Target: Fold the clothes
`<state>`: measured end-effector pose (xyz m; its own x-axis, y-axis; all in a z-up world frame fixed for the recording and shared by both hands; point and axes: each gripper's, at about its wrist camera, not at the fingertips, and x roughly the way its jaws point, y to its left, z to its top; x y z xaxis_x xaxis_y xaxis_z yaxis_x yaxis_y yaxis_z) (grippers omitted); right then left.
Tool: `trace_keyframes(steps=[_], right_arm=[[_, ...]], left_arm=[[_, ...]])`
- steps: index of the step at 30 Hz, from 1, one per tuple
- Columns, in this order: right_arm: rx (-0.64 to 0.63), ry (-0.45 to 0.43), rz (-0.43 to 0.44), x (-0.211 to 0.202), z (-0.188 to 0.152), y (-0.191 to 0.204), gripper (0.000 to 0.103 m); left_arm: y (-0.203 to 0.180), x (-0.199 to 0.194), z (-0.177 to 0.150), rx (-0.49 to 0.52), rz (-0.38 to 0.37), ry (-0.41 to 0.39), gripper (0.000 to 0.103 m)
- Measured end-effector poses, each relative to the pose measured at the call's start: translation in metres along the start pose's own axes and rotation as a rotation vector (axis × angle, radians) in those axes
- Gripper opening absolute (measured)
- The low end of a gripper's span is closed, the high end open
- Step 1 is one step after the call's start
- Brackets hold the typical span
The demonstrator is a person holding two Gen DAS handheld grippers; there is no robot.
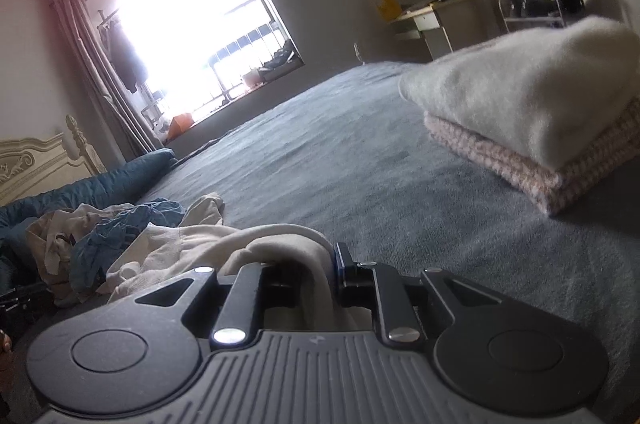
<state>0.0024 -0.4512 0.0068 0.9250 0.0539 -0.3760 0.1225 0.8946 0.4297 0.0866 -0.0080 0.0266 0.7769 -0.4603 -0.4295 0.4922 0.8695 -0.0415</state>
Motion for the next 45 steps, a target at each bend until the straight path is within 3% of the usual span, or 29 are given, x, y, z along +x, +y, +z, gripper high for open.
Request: trace_keyframes(steps=[5,13,16,19,24,28,32,34,36,38,40,41,45], right_arm=[[-0.15,-0.206,0.018,-0.036,0.028,0.057,0.016],[-0.486,-0.695,0.013,-0.136,0.094,0.173,0.016],[-0.53,-0.779,0.012,-0.158,0.143,0.204,0.016],[-0.575,-0.795,0.051,-0.157,0.185,0.235,0.016],[-0.689,-0.641,0.185,-0.106,0.206,0.294,0.016],[-0.777,-0.419,0.356,-0.038,0.16,0.343,0.016],[-0.89,-0.15,0.456,0.04,0.063,0.398,0.017],[-0.936,0.038,0.43,0.086,0.006,0.422,0.021],[-0.952,0.202,0.37,0.123,-0.04,0.428,0.038],[-0.95,0.334,0.303,0.151,-0.079,0.426,0.038],[-0.904,0.349,0.318,0.149,-0.082,0.405,0.041],[-0.861,0.337,0.339,0.139,-0.074,0.395,0.048],[-0.604,0.234,0.415,0.087,-0.016,0.343,0.068]], left_arm=[[0.012,-0.021,-0.027,-0.054,-0.013,-0.014,0.091],[0.021,-0.029,-0.026,-0.136,-0.079,-0.075,0.092],[0.021,-0.031,-0.024,-0.163,-0.109,-0.114,0.092],[0.023,-0.036,-0.028,-0.198,-0.126,-0.148,0.092],[0.044,-0.057,-0.048,-0.266,-0.095,-0.17,0.092],[0.073,-0.084,-0.067,-0.308,-0.017,-0.175,0.093],[0.102,-0.106,-0.086,-0.369,0.081,-0.131,0.094],[0.109,-0.112,-0.093,-0.376,0.122,-0.108,0.094],[0.114,-0.118,-0.099,-0.373,0.158,-0.087,0.094],[0.114,-0.121,-0.103,-0.356,0.185,-0.068,0.094],[0.114,-0.12,-0.105,-0.339,0.186,-0.055,0.095],[0.114,-0.117,-0.105,-0.333,0.182,-0.05,0.095],[0.102,-0.095,-0.099,-0.305,0.118,-0.056,0.095]])
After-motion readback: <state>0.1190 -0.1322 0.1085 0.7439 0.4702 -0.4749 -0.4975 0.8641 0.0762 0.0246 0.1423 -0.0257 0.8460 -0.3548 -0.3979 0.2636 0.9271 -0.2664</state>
